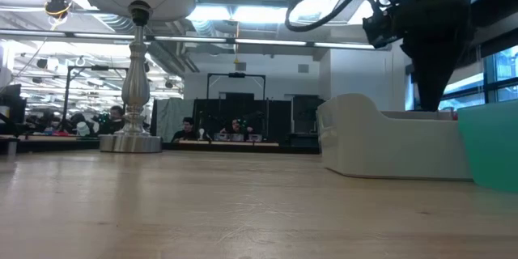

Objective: Pick & Place Office items
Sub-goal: Return to Home Position

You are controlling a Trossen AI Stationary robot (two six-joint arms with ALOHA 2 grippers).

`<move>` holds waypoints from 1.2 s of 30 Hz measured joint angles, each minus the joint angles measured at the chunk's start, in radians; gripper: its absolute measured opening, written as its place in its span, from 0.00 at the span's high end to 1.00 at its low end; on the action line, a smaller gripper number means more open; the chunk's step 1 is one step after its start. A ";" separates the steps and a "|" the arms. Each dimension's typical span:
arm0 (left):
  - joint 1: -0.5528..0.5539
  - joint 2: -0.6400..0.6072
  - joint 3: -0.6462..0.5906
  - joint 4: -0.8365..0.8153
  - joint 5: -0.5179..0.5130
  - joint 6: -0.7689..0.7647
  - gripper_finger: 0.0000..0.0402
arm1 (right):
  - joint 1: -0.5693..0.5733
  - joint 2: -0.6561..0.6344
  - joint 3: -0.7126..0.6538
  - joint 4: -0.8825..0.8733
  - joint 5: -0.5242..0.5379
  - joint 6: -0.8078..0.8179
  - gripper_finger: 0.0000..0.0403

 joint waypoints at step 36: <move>0.046 0.001 0.000 0.001 0.276 0.000 0.38 | 0.127 -0.390 0.500 -0.034 0.421 -0.692 0.34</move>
